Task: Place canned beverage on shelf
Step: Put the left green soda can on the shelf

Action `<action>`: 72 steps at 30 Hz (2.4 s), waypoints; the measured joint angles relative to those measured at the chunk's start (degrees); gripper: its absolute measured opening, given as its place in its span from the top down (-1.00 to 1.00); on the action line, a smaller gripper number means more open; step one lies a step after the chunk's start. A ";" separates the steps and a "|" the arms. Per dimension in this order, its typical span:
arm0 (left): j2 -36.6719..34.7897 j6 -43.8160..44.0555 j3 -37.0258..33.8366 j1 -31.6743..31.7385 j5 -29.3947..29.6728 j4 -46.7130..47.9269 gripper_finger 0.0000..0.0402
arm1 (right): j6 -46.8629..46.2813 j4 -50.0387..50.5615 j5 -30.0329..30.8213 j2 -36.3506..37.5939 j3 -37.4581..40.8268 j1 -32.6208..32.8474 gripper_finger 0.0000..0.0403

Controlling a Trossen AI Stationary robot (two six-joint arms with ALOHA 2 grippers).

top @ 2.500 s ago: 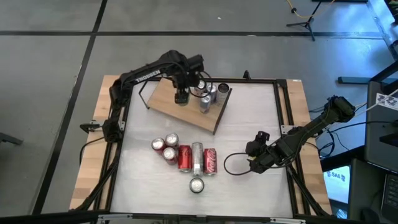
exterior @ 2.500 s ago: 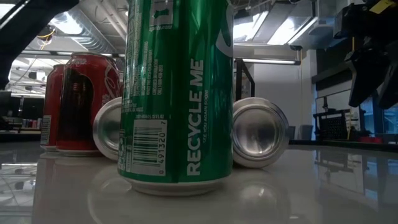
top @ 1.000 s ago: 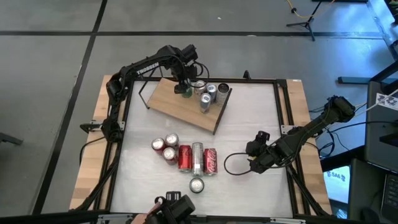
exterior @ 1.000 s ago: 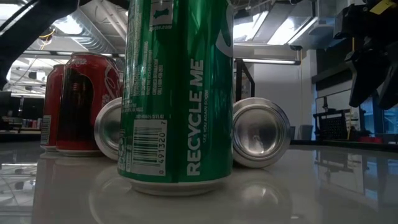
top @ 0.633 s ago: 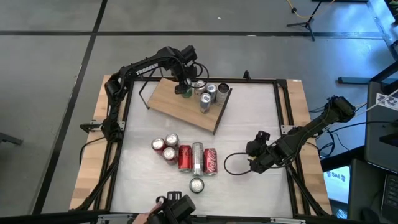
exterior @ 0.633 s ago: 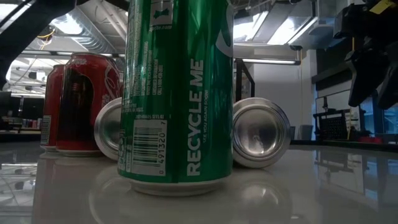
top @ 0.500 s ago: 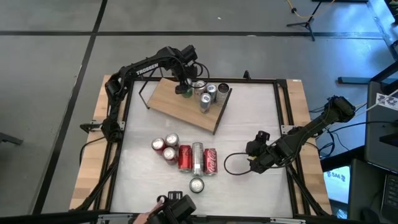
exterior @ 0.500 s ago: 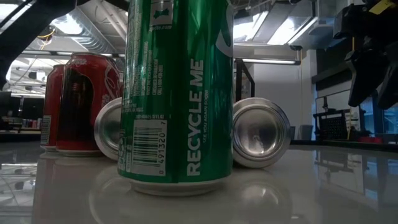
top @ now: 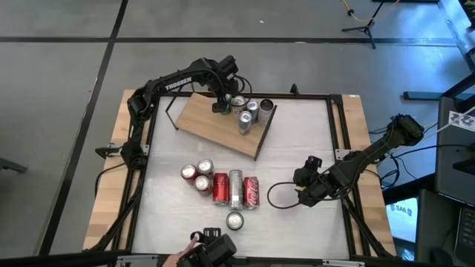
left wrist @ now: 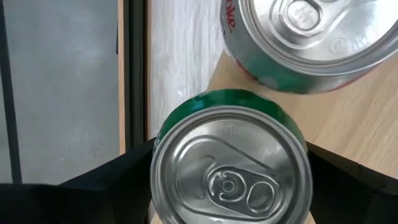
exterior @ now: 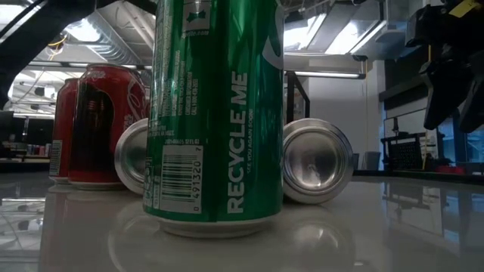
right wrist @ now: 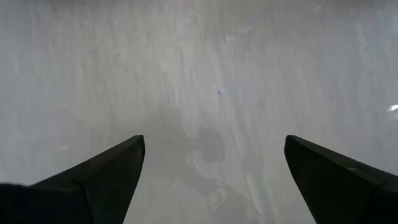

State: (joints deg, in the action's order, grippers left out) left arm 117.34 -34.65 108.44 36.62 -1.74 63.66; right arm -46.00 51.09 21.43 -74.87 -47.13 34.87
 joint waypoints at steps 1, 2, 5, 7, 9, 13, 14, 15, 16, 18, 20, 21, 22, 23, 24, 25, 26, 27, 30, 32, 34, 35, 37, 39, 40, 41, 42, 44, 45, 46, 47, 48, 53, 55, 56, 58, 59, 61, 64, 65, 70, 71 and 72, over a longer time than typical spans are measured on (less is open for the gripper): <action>-0.02 -0.02 0.00 -0.12 0.04 0.08 -0.64 | 0.00 0.00 0.00 0.00 0.00 -0.02 -0.89; -0.04 -0.02 0.01 -0.26 0.11 0.14 -0.65 | 0.00 0.00 0.00 0.00 0.00 -0.02 -0.89; -0.07 -0.03 0.02 -0.74 0.07 0.28 -0.65 | 0.00 0.00 0.00 0.00 0.00 -0.02 -0.89; -0.09 -0.02 0.04 -0.97 0.00 0.42 -0.65 | 0.00 0.01 0.00 0.00 0.00 -0.02 -0.89; -0.09 -0.04 0.05 -1.08 0.00 0.64 -0.65 | 0.00 0.00 0.00 0.00 0.00 -0.01 -0.89; -0.18 -0.03 0.09 -1.19 -0.26 1.48 -0.63 | 0.00 0.02 0.00 0.00 0.00 -0.02 -0.89; -0.18 -0.02 0.10 -1.23 -0.33 1.53 -0.63 | 0.02 0.02 0.00 0.00 0.00 -0.02 -0.89; -0.18 -0.02 0.11 -1.23 -0.33 1.54 -0.63 | 0.00 0.01 0.00 0.00 0.00 -0.01 -0.89; -0.18 0.00 0.11 -1.23 -0.33 1.58 -0.63 | 0.00 0.02 0.00 0.00 0.00 -0.01 -0.89; -0.20 0.02 0.11 -1.23 -0.33 1.62 -0.63 | 0.00 0.02 0.00 0.00 0.00 -0.01 -0.89; -0.20 0.02 0.13 -1.23 -0.29 1.62 -0.63 | 0.00 0.02 0.00 0.00 0.00 -0.02 -0.89; -0.21 0.03 0.13 -1.23 -0.12 1.62 -0.63 | 0.01 0.01 0.00 0.00 0.00 -0.02 -0.89; -0.22 0.04 0.13 -1.23 0.30 1.66 -0.63 | 0.02 0.02 0.00 0.00 0.00 -0.01 -0.89; -0.24 0.04 0.13 -1.23 0.87 1.71 -0.63 | 0.00 0.02 0.00 0.00 0.00 -0.02 -0.89; -0.26 0.12 0.13 -1.23 1.57 1.75 -0.63 | 0.00 0.02 0.00 0.00 0.00 0.00 -0.89; -0.26 0.47 0.13 -1.23 2.18 1.73 -0.63 | 0.01 0.02 0.00 0.00 0.00 -0.01 -0.89; -0.29 1.02 0.15 -1.23 2.88 1.73 -0.63 | 0.00 0.02 0.00 0.00 0.00 -0.02 -0.89; -0.29 1.57 0.15 -1.23 3.56 1.72 -0.63 | 0.02 0.02 0.00 0.00 0.00 -0.02 -0.89; -0.29 3.43 0.15 -1.22 4.11 1.68 -0.63 | 0.00 0.02 0.00 0.00 0.00 0.00 -0.89; -0.29 4.34 0.15 -1.19 4.09 1.68 -0.63 | 0.01 0.02 0.00 0.00 0.00 -0.02 -0.89; -0.29 4.48 0.15 -1.25 4.09 1.68 -0.63 | 0.02 0.02 0.00 0.00 0.00 -0.02 -0.89; -0.29 4.48 0.15 -1.31 4.09 1.68 -0.63 | 0.02 0.02 0.00 0.00 0.00 -0.02 -0.89; -0.29 4.48 0.15 -1.38 3.60 1.66 -0.63 | 0.01 0.02 0.00 0.00 0.00 -0.01 -0.89; -0.29 4.50 0.15 -1.38 1.96 1.68 -0.63 | 0.02 0.02 0.00 0.00 0.00 -0.02 -0.89; -0.29 4.50 0.15 -1.38 0.93 1.65 -0.63 | 0.02 0.02 0.00 0.00 0.00 -0.02 -0.89; -0.29 4.50 0.15 -1.39 0.26 1.66 -0.63 | 0.02 0.02 0.00 0.00 0.00 -0.02 -0.89; -0.29 4.49 0.15 -1.40 0.05 1.69 -0.63 | 0.00 0.02 0.00 0.00 0.00 0.00 -0.89; -0.29 4.50 0.15 -1.42 0.06 1.72 -0.63 | 0.02 0.02 0.00 0.00 0.00 -0.01 -0.89; -0.29 4.50 0.15 -1.42 0.05 1.71 -0.63 | 0.02 0.02 0.00 0.00 0.00 -0.02 -0.89; -0.29 4.50 0.15 -1.42 0.07 1.71 -0.63 | 0.02 0.02 0.00 0.00 0.00 -0.02 -0.89; -0.29 4.50 0.15 -1.42 0.05 1.71 -0.63 | 0.02 0.02 0.00 0.00 0.00 -0.01 -0.89; -0.29 4.50 0.15 -1.40 0.02 1.68 -0.63 | 0.02 0.02 0.00 0.00 0.00 -0.02 -0.89; -0.29 4.50 0.15 -1.40 0.02 1.66 -0.63 | 0.02 0.02 0.00 0.00 0.00 -0.01 -0.89; -0.31 4.50 0.15 -1.40 0.05 1.66 -0.63 | 0.02 0.03 0.00 0.00 0.00 -0.02 -0.89; -0.31 4.48 0.15 -1.40 0.05 1.66 -0.63 | 0.02 0.02 0.00 0.00 0.00 -0.01 -0.89; -0.31 4.48 0.15 -1.40 0.05 1.66 -0.64 | 0.02 0.02 0.00 0.00 0.00 -0.02 -0.89; -0.31 4.50 0.15 -1.40 0.05 1.66 -0.65 | 0.02 0.02 0.00 0.00 0.00 -0.01 -0.89; -0.35 4.48 0.22 -1.40 0.05 1.61 -0.72 | 0.02 0.02 0.00 0.00 0.00 0.00 -0.89; -0.42 4.28 0.24 -1.40 0.07 1.59 -0.85 | 0.02 0.02 0.00 0.00 0.00 -0.02 -0.89; -0.42 4.26 0.24 -1.40 0.07 1.60 -0.89 | 0.02 0.02 0.00 0.00 0.00 -0.01 -0.89; -0.42 4.38 0.24 -1.57 0.31 1.60 -0.96 | 0.02 0.02 0.00 0.00 0.00 -0.01 -0.89; -0.42 4.70 0.24 -1.64 0.66 1.60 -0.95 | 0.02 0.02 0.00 0.00 0.00 0.00 -0.89; -0.42 5.27 0.24 -1.73 1.05 1.60 -0.95 | 0.02 0.02 0.00 0.00 0.00 -0.02 -0.89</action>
State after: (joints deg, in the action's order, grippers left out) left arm 116.92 -29.38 108.68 34.89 -0.69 65.25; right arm -45.98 51.11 21.43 -74.87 -47.13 34.85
